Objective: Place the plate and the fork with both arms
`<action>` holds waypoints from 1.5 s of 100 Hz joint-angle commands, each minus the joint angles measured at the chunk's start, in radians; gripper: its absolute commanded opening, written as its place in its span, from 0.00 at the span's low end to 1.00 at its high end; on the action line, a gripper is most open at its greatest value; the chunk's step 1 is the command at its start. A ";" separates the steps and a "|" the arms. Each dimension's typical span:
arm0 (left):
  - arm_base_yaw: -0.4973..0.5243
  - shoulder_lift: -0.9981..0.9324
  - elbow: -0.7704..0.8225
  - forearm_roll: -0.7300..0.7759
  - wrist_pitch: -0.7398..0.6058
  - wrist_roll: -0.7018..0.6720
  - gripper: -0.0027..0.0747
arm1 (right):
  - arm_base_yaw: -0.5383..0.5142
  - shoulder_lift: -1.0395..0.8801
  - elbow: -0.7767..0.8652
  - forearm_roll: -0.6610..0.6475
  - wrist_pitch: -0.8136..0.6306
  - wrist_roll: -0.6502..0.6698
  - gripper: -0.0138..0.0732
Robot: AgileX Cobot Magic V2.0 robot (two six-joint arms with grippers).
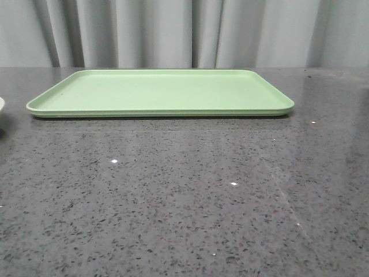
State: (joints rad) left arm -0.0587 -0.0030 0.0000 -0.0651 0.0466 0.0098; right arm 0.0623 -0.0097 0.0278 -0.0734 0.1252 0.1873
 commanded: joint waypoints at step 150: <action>-0.006 0.511 -0.578 -0.027 0.235 -0.010 0.52 | -0.007 0.550 -0.641 -0.005 0.264 -0.011 0.38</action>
State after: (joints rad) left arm -0.0587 0.4374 -0.4965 -0.0812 0.3416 0.0098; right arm 0.0623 0.4595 -0.5163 -0.0734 0.4139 0.1873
